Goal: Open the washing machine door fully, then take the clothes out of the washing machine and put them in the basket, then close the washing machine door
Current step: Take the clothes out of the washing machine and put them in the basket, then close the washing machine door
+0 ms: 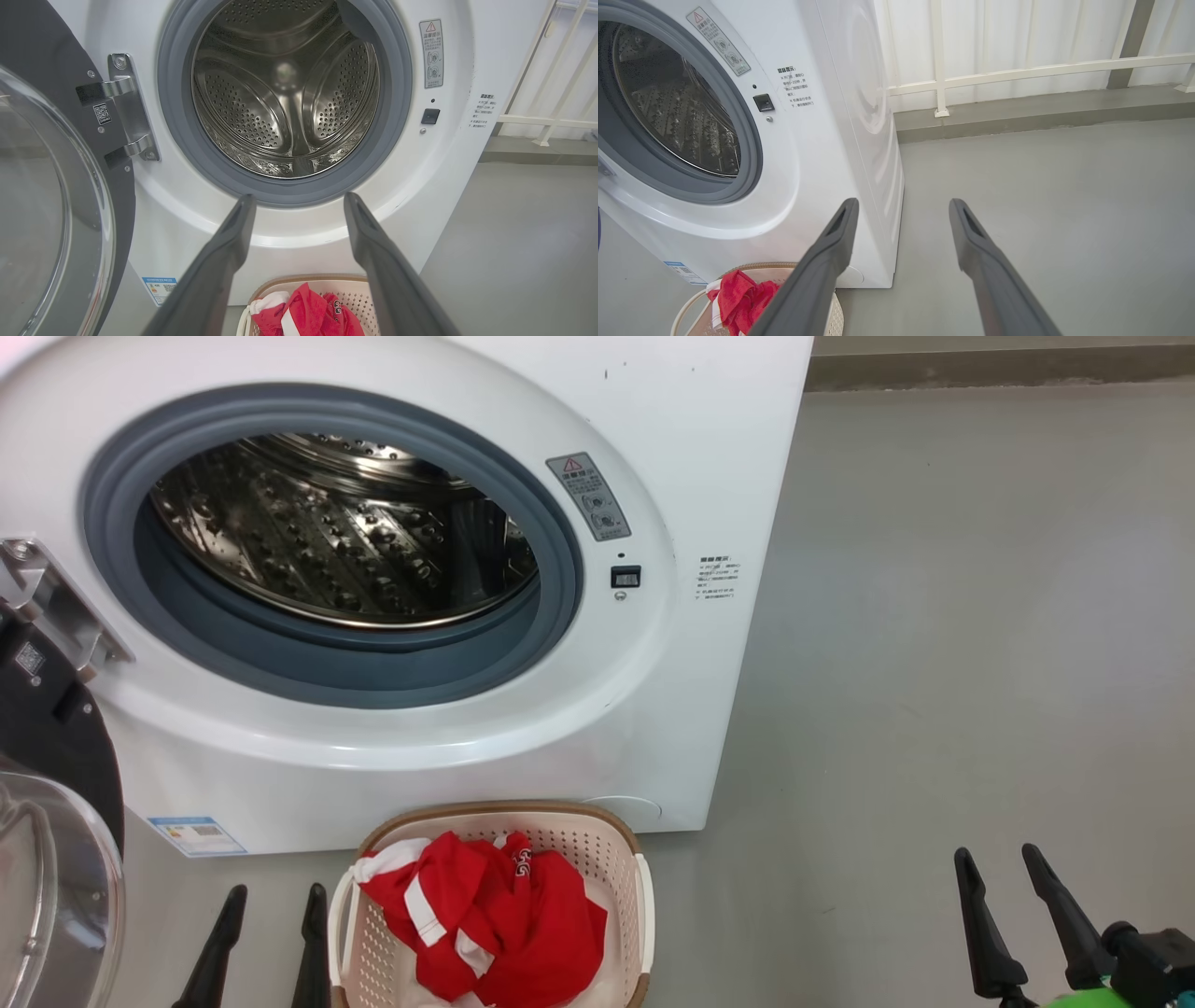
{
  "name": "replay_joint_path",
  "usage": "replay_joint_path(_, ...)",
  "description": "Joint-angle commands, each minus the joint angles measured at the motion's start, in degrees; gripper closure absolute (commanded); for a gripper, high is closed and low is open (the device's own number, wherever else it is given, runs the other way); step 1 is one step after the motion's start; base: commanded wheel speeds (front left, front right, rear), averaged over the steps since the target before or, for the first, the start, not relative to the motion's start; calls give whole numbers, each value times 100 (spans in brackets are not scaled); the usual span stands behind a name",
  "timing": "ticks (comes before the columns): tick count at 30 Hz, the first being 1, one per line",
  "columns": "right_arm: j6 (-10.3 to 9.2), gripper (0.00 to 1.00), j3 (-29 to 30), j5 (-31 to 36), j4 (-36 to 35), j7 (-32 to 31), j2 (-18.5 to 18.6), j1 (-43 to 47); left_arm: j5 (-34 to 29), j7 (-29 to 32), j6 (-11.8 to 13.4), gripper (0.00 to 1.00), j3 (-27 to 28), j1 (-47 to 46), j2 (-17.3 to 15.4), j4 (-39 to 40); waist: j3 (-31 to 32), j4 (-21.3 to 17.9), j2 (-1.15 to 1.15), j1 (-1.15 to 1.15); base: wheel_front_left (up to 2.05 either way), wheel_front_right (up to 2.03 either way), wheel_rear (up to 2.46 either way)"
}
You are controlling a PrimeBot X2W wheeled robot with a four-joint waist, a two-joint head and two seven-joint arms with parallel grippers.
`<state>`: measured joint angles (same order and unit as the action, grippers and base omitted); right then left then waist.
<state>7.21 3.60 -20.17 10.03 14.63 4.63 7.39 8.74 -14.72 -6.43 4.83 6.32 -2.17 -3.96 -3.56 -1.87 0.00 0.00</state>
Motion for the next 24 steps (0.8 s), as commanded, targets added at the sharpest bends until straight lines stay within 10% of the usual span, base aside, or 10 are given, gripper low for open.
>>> replay_joint_path(1, 28, 0, -72, -38, -153, 37, 97, 8, 61, -28, 60, 0, 205, -47, -71, 201, -10, 7, 0, 0, 0, 0, 0)
replay_joint_path(24, 28, 0, -37, -21, -173, 37, 68, -49, 45, -28, 151, 0, 126, -150, -71, 279, -149, 29, 0, 0, 0, 0, 0)
